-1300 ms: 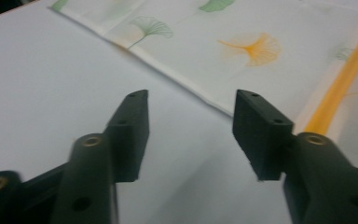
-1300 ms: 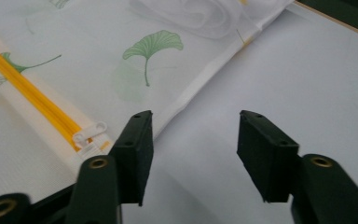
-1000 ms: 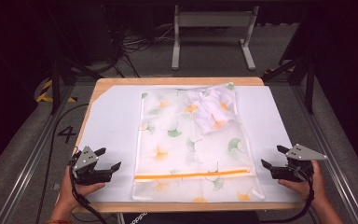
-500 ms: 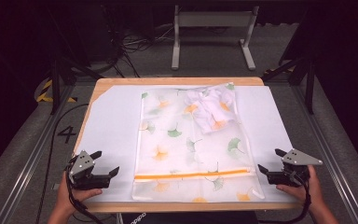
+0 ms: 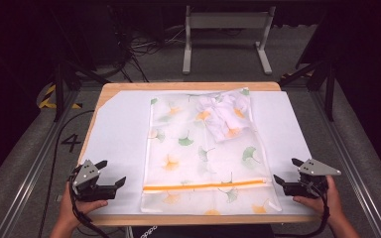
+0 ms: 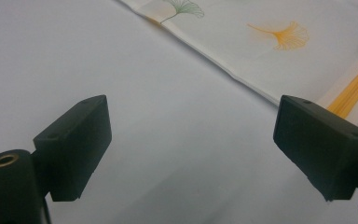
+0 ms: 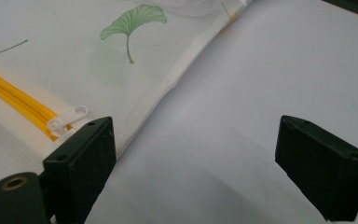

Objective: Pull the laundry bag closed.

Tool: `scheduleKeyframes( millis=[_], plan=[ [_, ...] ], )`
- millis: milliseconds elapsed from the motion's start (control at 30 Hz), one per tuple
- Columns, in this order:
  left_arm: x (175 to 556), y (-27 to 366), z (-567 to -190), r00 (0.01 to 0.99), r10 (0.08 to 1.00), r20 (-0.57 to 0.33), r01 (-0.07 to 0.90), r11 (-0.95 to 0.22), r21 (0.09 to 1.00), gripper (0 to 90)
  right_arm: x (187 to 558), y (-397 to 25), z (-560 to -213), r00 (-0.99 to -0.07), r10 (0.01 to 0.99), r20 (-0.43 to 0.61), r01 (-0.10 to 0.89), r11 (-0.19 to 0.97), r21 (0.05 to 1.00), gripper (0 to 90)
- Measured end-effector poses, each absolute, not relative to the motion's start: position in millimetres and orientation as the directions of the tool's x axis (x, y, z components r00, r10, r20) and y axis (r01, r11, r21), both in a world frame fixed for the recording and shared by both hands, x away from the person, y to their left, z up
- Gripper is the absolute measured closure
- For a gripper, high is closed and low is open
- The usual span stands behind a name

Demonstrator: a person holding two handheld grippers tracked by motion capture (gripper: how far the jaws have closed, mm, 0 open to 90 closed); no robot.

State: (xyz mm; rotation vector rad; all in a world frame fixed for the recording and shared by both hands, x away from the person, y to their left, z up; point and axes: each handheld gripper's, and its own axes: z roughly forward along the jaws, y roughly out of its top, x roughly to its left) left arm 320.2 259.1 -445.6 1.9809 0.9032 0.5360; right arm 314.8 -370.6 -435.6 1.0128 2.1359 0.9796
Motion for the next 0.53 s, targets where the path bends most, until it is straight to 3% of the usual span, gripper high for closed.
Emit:
scheduleKeyframes(
  millis=[533],
  plan=[
    [324.1, 260.4, -445.9, 0.640, 0.768, 0.026, 0.399, -0.361, 0.843, 12.2, 314.9, -363.3, -434.8, -0.555, 0.813, -0.178, 0.393, 0.445, 0.805, 12.8]
  ],
)
